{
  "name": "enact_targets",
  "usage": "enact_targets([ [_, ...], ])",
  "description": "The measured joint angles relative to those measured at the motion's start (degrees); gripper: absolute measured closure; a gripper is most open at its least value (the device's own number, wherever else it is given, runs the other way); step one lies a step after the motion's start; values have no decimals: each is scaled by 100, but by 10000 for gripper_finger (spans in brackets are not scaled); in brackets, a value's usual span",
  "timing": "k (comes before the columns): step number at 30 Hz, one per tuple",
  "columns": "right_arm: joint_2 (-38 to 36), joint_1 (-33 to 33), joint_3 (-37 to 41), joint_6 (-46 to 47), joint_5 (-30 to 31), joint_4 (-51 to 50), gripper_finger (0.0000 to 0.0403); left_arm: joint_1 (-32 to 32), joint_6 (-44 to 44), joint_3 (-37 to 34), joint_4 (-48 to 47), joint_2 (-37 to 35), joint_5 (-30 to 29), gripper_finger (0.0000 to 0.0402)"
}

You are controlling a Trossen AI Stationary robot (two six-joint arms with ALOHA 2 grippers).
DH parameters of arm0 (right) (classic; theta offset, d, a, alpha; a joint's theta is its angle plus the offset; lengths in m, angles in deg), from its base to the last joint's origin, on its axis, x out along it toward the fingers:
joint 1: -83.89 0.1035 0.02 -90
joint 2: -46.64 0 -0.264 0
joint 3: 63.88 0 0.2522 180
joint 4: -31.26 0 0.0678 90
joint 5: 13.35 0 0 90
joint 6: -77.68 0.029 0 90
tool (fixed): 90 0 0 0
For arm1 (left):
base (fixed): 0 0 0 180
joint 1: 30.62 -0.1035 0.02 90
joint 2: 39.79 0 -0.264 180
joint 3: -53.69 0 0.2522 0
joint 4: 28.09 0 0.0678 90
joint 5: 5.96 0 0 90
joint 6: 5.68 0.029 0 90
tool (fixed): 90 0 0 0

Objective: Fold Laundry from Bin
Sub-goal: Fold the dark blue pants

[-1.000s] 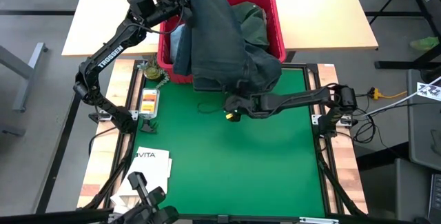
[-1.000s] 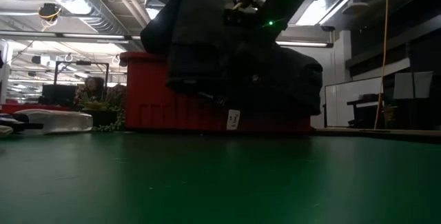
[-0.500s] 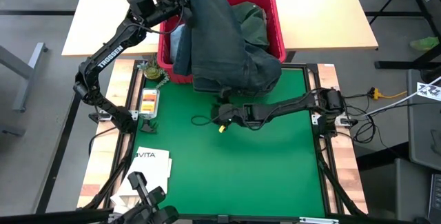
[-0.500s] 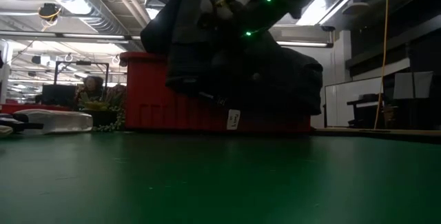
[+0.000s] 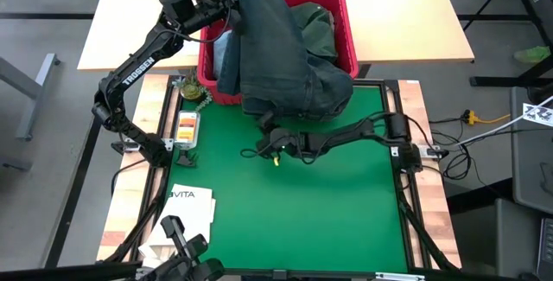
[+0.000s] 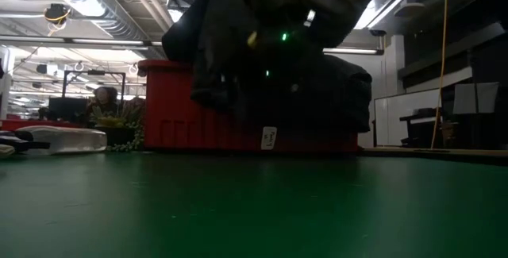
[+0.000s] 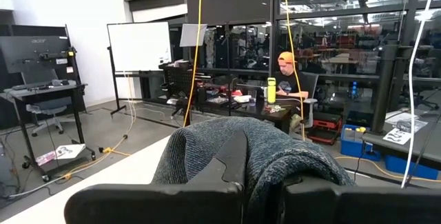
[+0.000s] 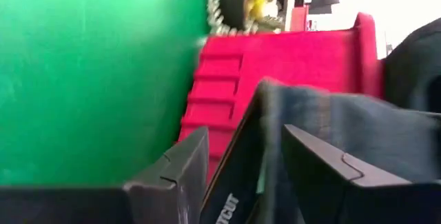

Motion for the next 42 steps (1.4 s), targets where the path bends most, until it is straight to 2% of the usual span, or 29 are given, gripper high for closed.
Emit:
enact_targets([
  [6, 297, -90, 2, -595, 440, 436, 221, 0, 0, 0, -4, 0, 0, 396],
  [15, 305, -3, 2, -588, 390, 1124, 221, 0, 2, 0, -3, 0, 0, 396],
  [21, 305, -8, 0, -1205, 385, 1561, 221, 0, 2, 0, -3, 0, 0, 396],
  [31, 305, -260, -2, -1435, 733, 1592, 221, 0, 0, 0, -4, 0, 0, 396],
  [42, 305, -427, -2, -1476, 798, 1661, 221, 0, 0, 0, -4, 0, -1, 396],
])
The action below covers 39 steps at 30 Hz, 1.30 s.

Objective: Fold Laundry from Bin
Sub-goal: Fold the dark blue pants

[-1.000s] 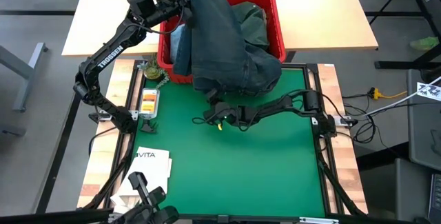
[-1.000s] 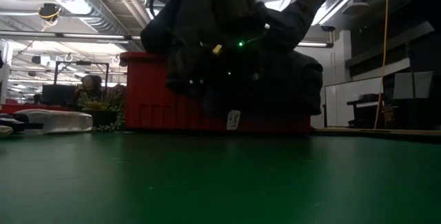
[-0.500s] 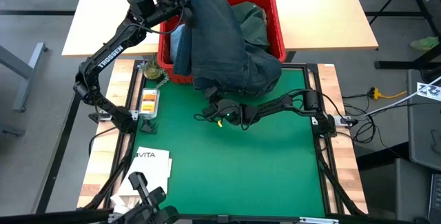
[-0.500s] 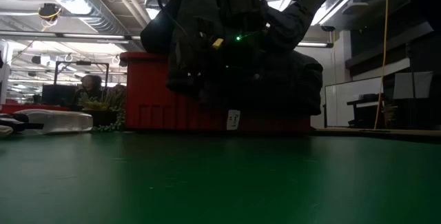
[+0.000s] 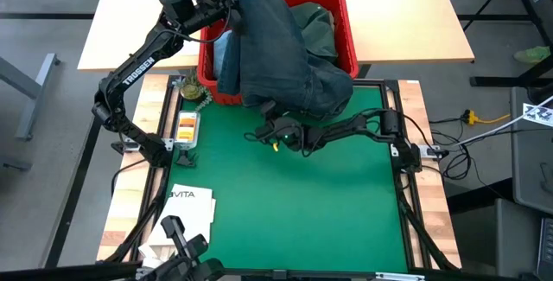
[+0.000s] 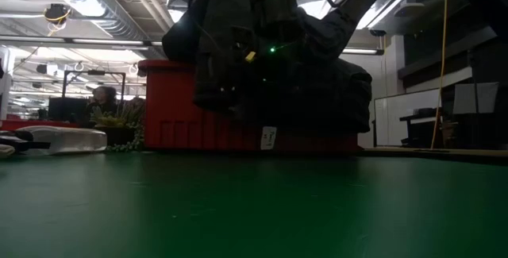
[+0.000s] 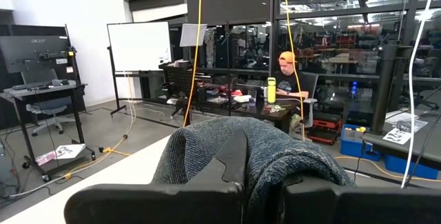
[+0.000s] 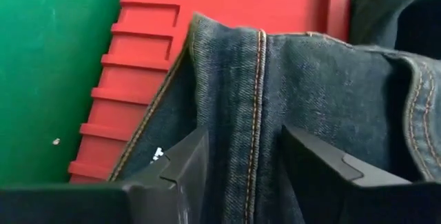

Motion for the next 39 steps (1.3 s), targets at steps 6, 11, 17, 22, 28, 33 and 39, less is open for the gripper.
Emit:
enact_targets([
  [6, 0, -134, -2, 10, 114, 64, 235, 0, 0, 0, 0, 0, 0, 396],
  [11, 0, -158, -2, 13, 142, 62, 307, 0, 0, 0, 0, 0, 1, 396],
  [17, 0, -136, -2, 26, 140, 62, 389, 0, 0, 0, 0, 0, 1, 396],
  [22, -84, 20, -2, 455, 296, 43, 373, 0, 2, 0, 2, 0, -1, 396],
  [28, -529, 459, -2, 567, 387, -278, 390, -1, 0, 0, 2, 0, 155, 396],
  [33, -1286, 773, -2, 1447, 633, -2023, 385, -3, 0, 0, -153, 0, 761, 396],
  [39, -2658, 897, -2, 3867, -33, -5432, 393, -2, 199, 0, -901, 0, 1222, 396],
])
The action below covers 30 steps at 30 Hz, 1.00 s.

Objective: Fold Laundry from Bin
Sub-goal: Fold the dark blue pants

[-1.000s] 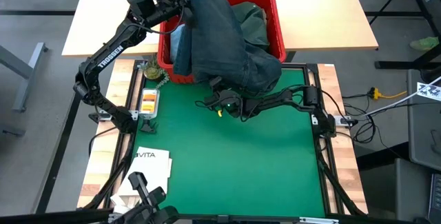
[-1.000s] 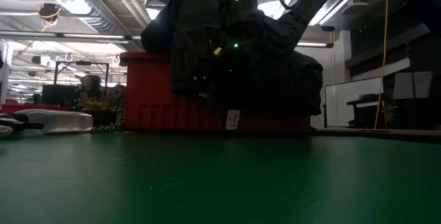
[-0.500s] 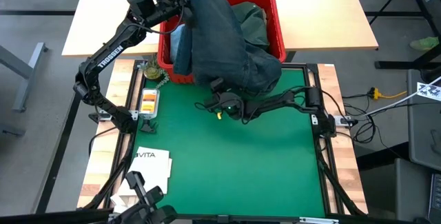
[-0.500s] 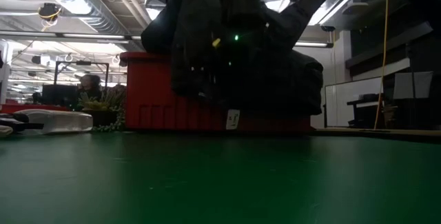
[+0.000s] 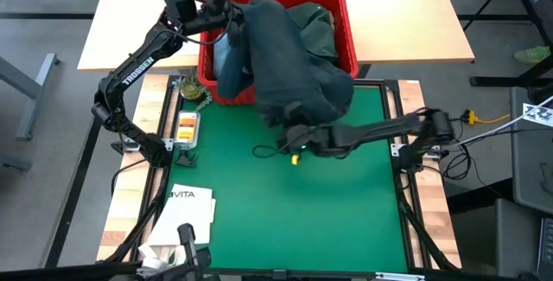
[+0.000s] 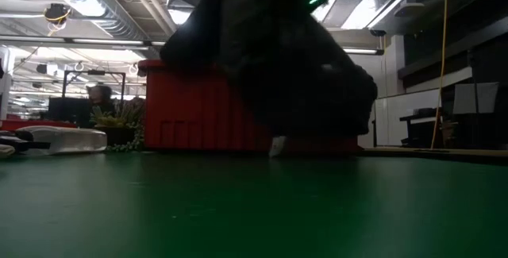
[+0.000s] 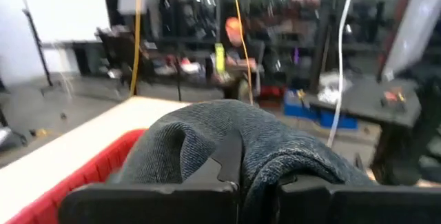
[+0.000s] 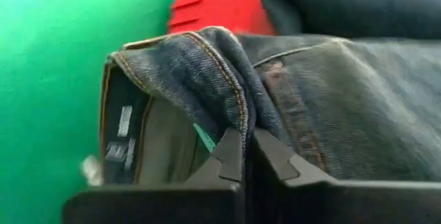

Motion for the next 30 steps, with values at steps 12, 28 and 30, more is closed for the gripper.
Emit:
enact_targets([
  [12, -2952, 13, 0, 2087, -1112, -3557, 394, 486, 827, 0, -2359, 0, 598, 396],
  [28, -5075, 13, 2, 3532, -4635, -4995, 383, 3101, 1119, 0, -4634, 0, -323, 396],
  [30, -5062, 13, 2, 3541, -5055, -5025, 381, 3479, 1113, 0, -4642, 0, -491, 396],
])
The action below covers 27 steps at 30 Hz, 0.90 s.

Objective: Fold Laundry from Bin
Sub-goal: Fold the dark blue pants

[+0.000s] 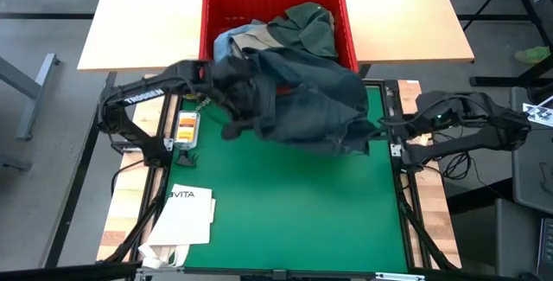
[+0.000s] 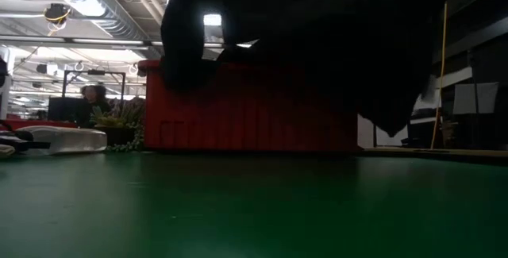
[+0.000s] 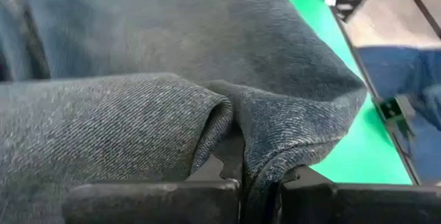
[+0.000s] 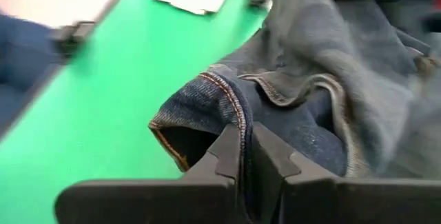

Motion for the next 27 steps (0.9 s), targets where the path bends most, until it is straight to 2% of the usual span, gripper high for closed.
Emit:
enact_targets([
  [5, 81, 0, 0, -7, -1194, -79, 387, 890, -203, 0, 8, 0, -334, 396],
  [8, 93, 4, 0, -31, -1556, -225, 388, 1366, -631, 0, 17, 0, -779, 396],
  [14, 111, 4, 0, -32, -1583, -688, 385, 2201, -1815, -35, 85, 154, -1787, 396],
  [21, 292, 12, 0, 271, -1655, -759, 387, 2926, -2698, -219, 388, 613, -2571, 396],
  [25, 427, 429, 0, 351, -1655, -802, 388, 3244, -2743, -219, 418, 856, -2714, 396],
  [27, 525, 812, 0, 528, -1429, -795, 389, 3373, -2849, -219, 424, 950, -2716, 396],
])
